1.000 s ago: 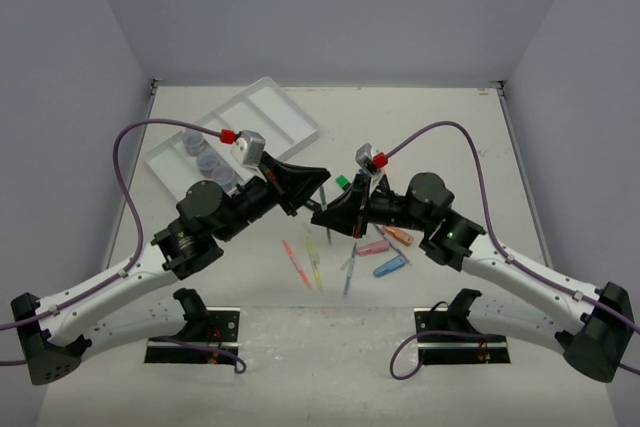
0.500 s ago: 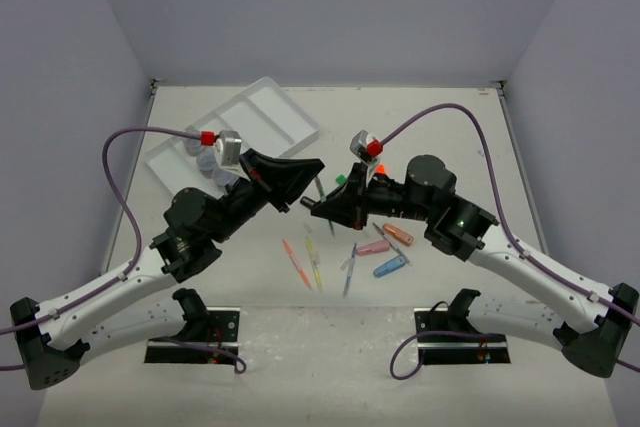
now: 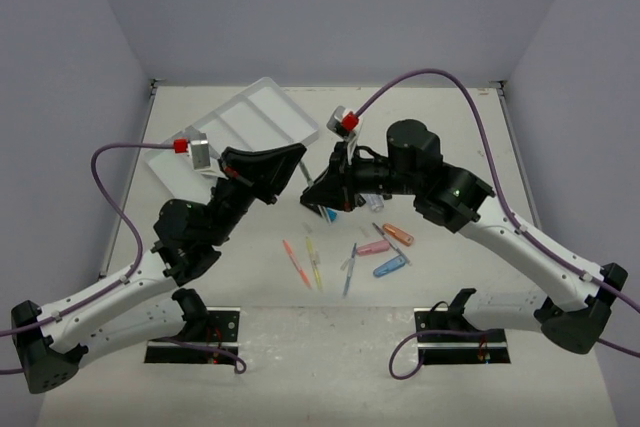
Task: Sort the stationery into containers
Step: Close the pen cap on the pen, then place the pen in the storage box.
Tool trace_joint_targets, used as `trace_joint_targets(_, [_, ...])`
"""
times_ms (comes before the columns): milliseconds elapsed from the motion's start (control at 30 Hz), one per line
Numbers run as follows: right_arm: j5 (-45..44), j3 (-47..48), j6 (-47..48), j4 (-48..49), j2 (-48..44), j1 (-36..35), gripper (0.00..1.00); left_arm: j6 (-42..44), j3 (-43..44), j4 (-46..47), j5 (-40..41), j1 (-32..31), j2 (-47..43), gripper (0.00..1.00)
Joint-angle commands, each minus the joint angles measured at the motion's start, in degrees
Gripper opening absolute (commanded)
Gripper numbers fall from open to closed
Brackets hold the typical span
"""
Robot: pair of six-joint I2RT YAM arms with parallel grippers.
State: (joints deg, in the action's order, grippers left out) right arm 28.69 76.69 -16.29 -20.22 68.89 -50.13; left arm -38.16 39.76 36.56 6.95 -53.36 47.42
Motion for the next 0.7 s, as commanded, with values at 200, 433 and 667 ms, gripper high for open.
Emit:
trace_joint_targets(200, [-0.3, -7.9, -1.3, 25.1, -3.9, 2.3, 0.00, 6.1, 7.8, -35.5, 6.9, -3.8, -2.0, 0.51])
trace_joint_targets(433, [2.1, -12.1, -1.8, 24.1, -4.9, 1.6, 0.00, 9.2, 10.2, -34.5, 7.3, -3.7, -0.3, 0.48])
trace_joint_targets(667, [2.4, -12.6, -0.7, 22.4, -5.4, 1.2, 0.00, 9.8, 10.0, -33.3, 8.4, -3.7, 1.6, 0.35])
